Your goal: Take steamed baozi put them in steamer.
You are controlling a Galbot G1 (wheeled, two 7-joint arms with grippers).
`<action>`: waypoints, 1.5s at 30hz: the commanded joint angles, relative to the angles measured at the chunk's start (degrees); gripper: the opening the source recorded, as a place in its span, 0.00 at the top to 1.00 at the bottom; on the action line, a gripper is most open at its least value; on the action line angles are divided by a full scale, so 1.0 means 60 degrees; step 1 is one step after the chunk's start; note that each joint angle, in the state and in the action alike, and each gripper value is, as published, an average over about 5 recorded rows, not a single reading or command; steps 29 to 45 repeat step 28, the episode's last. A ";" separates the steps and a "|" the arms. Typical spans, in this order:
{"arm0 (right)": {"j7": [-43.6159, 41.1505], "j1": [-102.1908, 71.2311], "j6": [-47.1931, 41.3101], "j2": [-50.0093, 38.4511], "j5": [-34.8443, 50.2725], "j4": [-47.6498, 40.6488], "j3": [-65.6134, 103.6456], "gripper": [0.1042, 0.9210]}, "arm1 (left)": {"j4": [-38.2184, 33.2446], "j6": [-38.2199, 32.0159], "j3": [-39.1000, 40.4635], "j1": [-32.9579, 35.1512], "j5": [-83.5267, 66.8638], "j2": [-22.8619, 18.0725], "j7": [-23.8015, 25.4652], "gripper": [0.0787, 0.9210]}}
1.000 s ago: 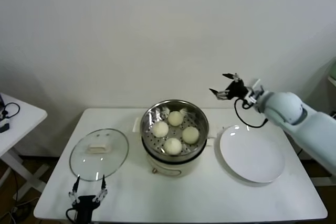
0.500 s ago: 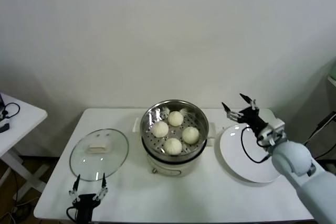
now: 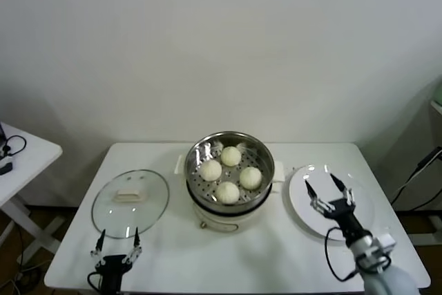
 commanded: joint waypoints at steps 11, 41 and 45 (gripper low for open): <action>-0.0735 -0.2421 0.2375 0.1976 -0.0251 -0.0341 0.0787 0.12 | -0.0160 0.0013 0.0181 0.0091 0.0091 -0.0170 0.0012 0.12; -0.0701 -0.2305 0.2426 0.2100 -0.0234 -0.0295 0.0746 0.12 | -0.0406 0.0002 0.0231 0.0203 0.0073 -0.0148 0.0098 0.12; -0.0701 -0.2305 0.2426 0.2100 -0.0234 -0.0295 0.0746 0.12 | -0.0406 0.0002 0.0231 0.0203 0.0073 -0.0148 0.0098 0.12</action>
